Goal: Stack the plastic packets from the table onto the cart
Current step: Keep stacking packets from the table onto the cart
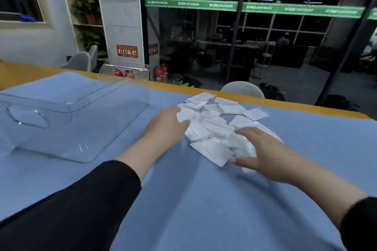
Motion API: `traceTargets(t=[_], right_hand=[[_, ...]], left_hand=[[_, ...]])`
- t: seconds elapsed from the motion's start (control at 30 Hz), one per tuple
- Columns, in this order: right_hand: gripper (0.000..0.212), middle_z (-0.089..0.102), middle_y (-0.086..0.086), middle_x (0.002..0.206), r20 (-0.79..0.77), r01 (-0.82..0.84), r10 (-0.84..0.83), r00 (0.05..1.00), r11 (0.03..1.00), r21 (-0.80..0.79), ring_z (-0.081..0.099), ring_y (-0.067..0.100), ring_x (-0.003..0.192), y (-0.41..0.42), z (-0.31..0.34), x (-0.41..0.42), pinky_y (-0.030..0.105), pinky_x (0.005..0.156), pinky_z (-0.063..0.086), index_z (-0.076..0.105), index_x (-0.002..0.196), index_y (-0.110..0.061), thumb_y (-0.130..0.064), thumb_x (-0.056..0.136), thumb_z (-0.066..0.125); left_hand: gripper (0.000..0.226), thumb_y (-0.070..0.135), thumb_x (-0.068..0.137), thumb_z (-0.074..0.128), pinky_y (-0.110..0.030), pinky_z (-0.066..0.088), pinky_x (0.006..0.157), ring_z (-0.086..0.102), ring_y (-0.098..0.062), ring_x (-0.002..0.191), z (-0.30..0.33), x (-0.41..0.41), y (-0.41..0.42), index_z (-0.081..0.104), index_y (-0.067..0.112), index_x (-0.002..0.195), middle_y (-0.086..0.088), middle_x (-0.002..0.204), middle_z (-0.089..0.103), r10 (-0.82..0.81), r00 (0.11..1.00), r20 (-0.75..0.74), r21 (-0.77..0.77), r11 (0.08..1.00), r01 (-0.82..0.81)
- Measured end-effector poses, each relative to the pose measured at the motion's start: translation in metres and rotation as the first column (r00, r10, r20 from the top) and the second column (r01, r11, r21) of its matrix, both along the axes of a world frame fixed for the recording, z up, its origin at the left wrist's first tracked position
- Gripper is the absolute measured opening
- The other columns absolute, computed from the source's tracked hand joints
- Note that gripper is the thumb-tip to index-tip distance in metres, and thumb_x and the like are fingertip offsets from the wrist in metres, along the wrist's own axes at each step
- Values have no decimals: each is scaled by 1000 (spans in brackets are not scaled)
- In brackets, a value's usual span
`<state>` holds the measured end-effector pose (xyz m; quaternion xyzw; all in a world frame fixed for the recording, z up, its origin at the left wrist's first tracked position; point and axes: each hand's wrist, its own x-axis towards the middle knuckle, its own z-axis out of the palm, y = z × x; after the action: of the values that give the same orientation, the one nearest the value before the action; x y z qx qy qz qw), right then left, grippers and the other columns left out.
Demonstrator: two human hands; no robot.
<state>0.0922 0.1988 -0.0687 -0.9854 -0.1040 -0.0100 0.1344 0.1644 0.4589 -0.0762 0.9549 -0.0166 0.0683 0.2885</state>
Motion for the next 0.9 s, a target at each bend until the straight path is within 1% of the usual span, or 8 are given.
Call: traceTargets(t=[0.2, 0.37, 0.43, 0.53, 0.63, 0.73, 0.8, 0.9], right_hand=[[65, 36, -13, 156, 19, 58, -59, 998, 996, 68, 38, 11, 139, 5, -3, 85, 19, 93, 26, 40, 147, -34, -62, 91, 59], [72, 40, -11, 154, 94, -8, -2, 996, 995, 98, 46, 10, 130, 31, -1, 162, 18, 90, 30, 43, 148, -30, -60, 87, 67], [78, 39, -7, 156, 120, -47, 36, 992, 995, 87, 42, 12, 136, 52, -2, 198, 21, 98, 31, 41, 150, -26, -57, 85, 71], [95, 32, -1, 161, 34, -77, 74, 997, 993, 87, 33, 20, 145, 82, -4, 248, 32, 112, 30, 31, 155, -23, -58, 79, 76], [103, 32, -2, 161, -93, -26, 33, 995, 997, 73, 38, 23, 143, 93, -10, 284, 34, 107, 34, 22, 158, -25, -62, 78, 75], [76, 61, -5, 119, -78, -13, 11, 997, 999, -31, 57, 19, 103, 95, -19, 298, 35, 85, 43, 41, 144, -26, -65, 83, 67], [54, 60, -8, 94, 47, -4, 9, 999, 995, -101, 57, 20, 91, 96, -26, 304, 37, 79, 48, 52, 126, -24, -58, 86, 62], [33, 60, 1, 93, 162, -11, 38, 986, 986, -164, 56, 27, 92, 100, -31, 304, 39, 75, 50, 56, 111, -19, -43, 88, 56]], left_hand=[[69, 63, 97, 45, -48, 42, 105, 46, -37, 133, -10, 89, 0, 30, 23, 152, -10, 148, 46, 113, 987, -116, 103, 990, -101], [90, 78, 88, 43, -47, 29, 111, 40, -32, 141, -28, 109, 3, 18, 29, 159, -7, 152, 46, 150, 985, -82, 149, 979, -137], [90, 78, 87, 47, -47, 28, 111, 39, -30, 142, -30, 112, 1, 20, 30, 158, -5, 152, 45, 108, 992, -70, 200, 975, -92], [83, 73, 87, 51, -45, 25, 111, 34, -28, 143, -36, 116, 1, 25, 33, 155, -3, 151, 43, 91, 994, -68, 238, 968, -73], [88, 73, 86, 50, -46, 22, 115, 30, -26, 147, -38, 124, 4, 20, 33, 158, -2, 155, 39, 78, 994, -81, 236, 970, -57], [83, 72, 87, 52, -45, 27, 110, 34, -26, 144, -40, 127, 9, 27, 32, 155, 0, 152, 44, 70, 995, -72, 232, 971, -51], [66, 70, 86, 56, -45, 32, 101, 42, -27, 135, -41, 127, 11, 44, 32, 140, 0, 139, 53, 69, 997, -43, 232, 971, -58], [47, 64, 88, 59, -44, 34, 94, 47, -28, 126, -40, 130, 13, 53, 31, 120, 0, 125, 56, 78, 997, -16, 214, 974, -73]])
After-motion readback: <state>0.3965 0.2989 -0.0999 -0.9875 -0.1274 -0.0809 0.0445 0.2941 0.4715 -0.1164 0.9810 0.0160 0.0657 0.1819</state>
